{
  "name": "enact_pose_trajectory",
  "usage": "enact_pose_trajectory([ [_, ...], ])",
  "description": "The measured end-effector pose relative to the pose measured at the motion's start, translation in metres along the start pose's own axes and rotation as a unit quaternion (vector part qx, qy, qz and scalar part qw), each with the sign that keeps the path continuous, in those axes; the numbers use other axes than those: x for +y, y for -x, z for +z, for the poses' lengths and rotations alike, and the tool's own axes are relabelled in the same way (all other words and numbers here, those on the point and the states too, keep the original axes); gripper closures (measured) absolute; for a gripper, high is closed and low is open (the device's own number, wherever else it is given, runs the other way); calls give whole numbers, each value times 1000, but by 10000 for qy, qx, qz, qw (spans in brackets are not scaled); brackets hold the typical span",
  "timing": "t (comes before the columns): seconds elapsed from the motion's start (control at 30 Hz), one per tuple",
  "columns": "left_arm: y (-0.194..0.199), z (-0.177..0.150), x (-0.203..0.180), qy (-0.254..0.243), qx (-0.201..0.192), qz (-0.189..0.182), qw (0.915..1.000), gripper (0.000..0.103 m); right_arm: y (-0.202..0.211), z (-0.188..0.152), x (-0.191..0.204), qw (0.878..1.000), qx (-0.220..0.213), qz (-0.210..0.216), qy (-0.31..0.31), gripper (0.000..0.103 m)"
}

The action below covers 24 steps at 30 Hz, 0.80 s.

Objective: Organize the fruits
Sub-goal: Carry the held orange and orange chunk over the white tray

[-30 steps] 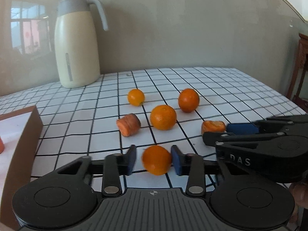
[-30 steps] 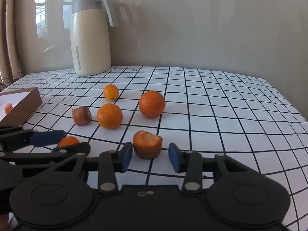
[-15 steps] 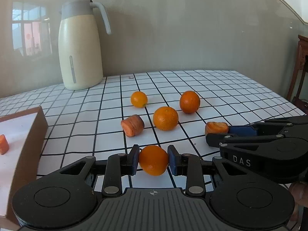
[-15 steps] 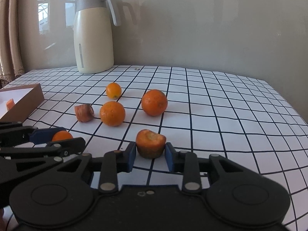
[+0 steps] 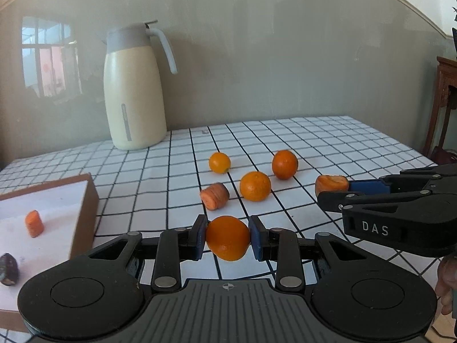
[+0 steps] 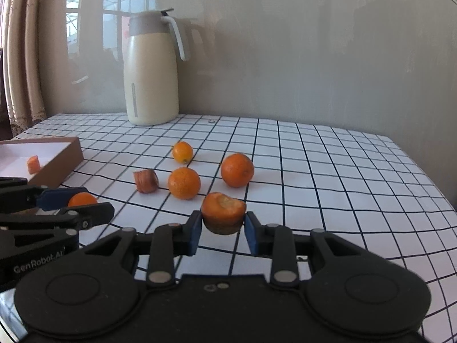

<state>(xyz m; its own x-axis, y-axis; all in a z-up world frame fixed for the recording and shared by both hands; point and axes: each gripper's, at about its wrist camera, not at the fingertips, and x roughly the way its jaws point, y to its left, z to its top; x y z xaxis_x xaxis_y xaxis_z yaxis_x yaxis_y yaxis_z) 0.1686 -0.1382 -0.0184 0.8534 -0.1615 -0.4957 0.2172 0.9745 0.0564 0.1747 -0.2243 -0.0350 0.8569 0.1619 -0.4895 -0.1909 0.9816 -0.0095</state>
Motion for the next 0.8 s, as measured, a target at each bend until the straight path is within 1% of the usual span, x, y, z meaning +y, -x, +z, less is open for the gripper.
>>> enact_pose_trajectory([
  [0.27, 27, 9, 9, -21, -250, 106, 9996, 71, 21, 8, 12, 9996, -262, 81, 58, 79],
  [0.47, 43, 10, 19, 21, -367, 224, 9991, 71, 31, 11, 20, 9992, -362, 148, 94, 79],
  [0.8, 76, -4, 37, 49, -591, 429, 9973, 71, 51, 4, 35, 9980, -492, 344, 218, 79],
])
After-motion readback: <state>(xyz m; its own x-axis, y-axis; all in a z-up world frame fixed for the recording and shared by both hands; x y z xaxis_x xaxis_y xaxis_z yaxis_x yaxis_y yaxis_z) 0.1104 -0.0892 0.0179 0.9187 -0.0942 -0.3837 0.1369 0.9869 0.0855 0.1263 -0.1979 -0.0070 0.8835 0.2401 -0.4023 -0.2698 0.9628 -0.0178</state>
